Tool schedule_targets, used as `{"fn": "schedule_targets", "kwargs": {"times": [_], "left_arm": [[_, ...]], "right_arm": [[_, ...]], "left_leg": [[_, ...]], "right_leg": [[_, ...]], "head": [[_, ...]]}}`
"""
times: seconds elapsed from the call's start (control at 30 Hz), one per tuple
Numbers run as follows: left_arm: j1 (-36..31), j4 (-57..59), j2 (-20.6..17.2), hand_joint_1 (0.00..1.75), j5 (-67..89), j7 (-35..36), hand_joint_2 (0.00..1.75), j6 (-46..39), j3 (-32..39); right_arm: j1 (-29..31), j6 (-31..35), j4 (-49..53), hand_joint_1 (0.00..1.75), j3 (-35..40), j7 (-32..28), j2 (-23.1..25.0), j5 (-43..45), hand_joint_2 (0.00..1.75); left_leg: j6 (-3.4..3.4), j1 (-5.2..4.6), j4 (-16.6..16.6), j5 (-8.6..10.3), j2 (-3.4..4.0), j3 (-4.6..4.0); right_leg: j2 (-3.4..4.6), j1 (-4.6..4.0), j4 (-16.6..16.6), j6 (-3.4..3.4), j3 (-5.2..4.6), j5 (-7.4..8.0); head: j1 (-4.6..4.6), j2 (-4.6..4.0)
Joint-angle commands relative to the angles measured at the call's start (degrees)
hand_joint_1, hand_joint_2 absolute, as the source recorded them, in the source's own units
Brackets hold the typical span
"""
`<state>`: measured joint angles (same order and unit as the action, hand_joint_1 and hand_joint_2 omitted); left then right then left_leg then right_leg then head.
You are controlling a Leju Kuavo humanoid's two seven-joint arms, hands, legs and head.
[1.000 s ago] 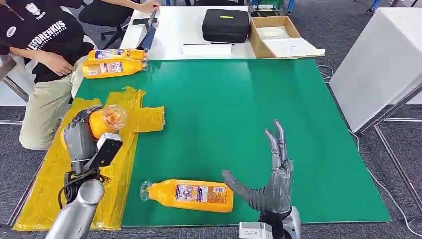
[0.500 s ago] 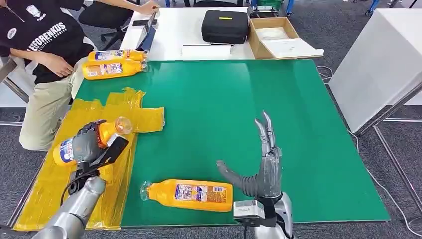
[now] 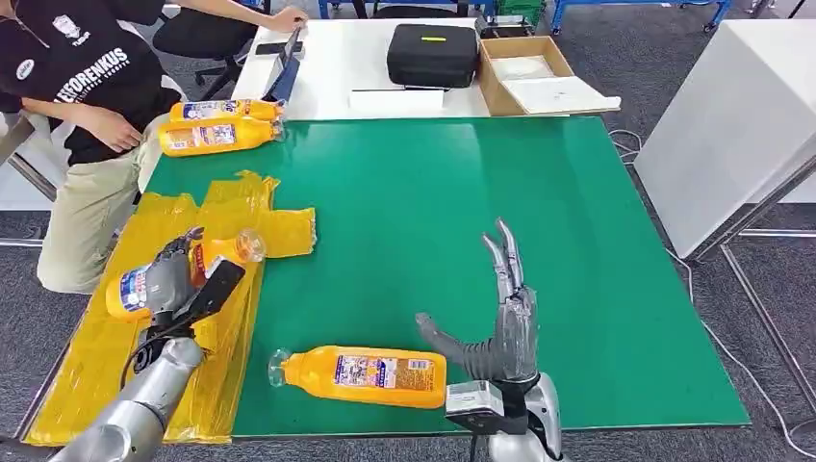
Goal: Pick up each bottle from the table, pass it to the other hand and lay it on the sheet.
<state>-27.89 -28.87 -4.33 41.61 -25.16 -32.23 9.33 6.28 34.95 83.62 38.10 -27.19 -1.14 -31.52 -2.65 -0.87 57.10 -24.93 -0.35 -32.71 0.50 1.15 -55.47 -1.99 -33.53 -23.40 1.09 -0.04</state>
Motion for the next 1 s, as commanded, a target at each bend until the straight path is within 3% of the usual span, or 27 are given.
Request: {"fn": "schedule_targets", "kwargs": {"times": [0.03, 0.37, 0.53, 0.73, 0.77, 0.87, 1.0], "left_arm": [[2.82, 2.58, 2.40, 0.00, -6.73, -2.09, 1.75, 8.06, 4.74], [2.22, 1.73, 2.52, 0.00, -13.62, -4.25, 1.75, 16.27, 5.62], [2.39, 0.55, 2.46, 0.00, -17.46, -5.10, 1.75, 21.58, 5.16], [2.02, -1.41, 2.84, 0.00, -20.23, -4.54, 1.75, 25.76, 3.33], [2.02, -1.41, 2.84, 0.00, -20.23, -4.54, 1.75, 25.76, 3.33], [2.12, -1.39, 2.81, 0.00, -20.23, -4.54, 1.75, 25.79, 3.32], [2.24, -2.03, 2.89, 0.00, -20.45, -4.40, 1.75, 26.26, 2.69]], "right_arm": [[0.81, 0.52, -3.21, 0.00, 1.45, 0.38, -1.05, 0.40, 1.75], [1.77, 0.05, -5.80, 0.00, 1.24, 0.48, -0.45, 0.86, 1.75], [2.62, -0.71, -6.27, 0.00, 1.29, 0.53, -0.31, 1.26, 1.75], [3.81, -1.96, -6.52, 0.00, 1.00, 1.54, 0.25, 1.39, 1.75], [3.81, -1.96, -6.52, 0.00, 1.00, 1.54, 0.25, 1.39, 1.75], [3.74, -1.95, -6.53, 0.00, 1.01, 1.53, 0.25, 1.40, 1.75], [3.61, -2.11, -6.51, 0.00, 0.98, 1.75, 0.12, 1.17, 1.75]], "left_leg": [[0.27, 0.06, -0.17, 0.02, 0.10, 0.15], [0.39, 0.05, -0.16, 0.08, -0.16, 0.31], [0.36, -0.01, -0.13, 0.13, -0.73, 0.53], [0.60, 0.00, -0.17, 0.21, -1.30, 0.39], [0.54, -0.03, -0.13, 0.09, -1.47, 0.68], [0.44, 0.07, -0.19, 0.09, -0.99, 0.58], [0.37, -0.02, -0.16, 0.24, -1.02, 0.54]], "right_leg": [[0.01, -0.06, 0.23, 0.15, 0.16, 0.06], [-0.18, -0.03, 0.20, 0.37, 0.41, 0.02], [-0.70, 0.05, 0.10, 0.32, 0.64, -0.12], [-1.34, 0.05, 0.19, 0.38, 0.10, -0.40], [-1.48, 0.07, 0.10, 0.37, 0.42, -0.59], [-1.01, -0.03, 0.27, 0.48, 0.60, -0.23], [-1.13, -0.03, 0.12, 0.41, 0.90, -0.32]], "head": [[0.02, 0.00], [0.02, 0.00], [0.04, 0.02], [0.02, 0.00], [-0.02, 0.00], [-0.04, 0.00], [-0.02, 0.02]]}}
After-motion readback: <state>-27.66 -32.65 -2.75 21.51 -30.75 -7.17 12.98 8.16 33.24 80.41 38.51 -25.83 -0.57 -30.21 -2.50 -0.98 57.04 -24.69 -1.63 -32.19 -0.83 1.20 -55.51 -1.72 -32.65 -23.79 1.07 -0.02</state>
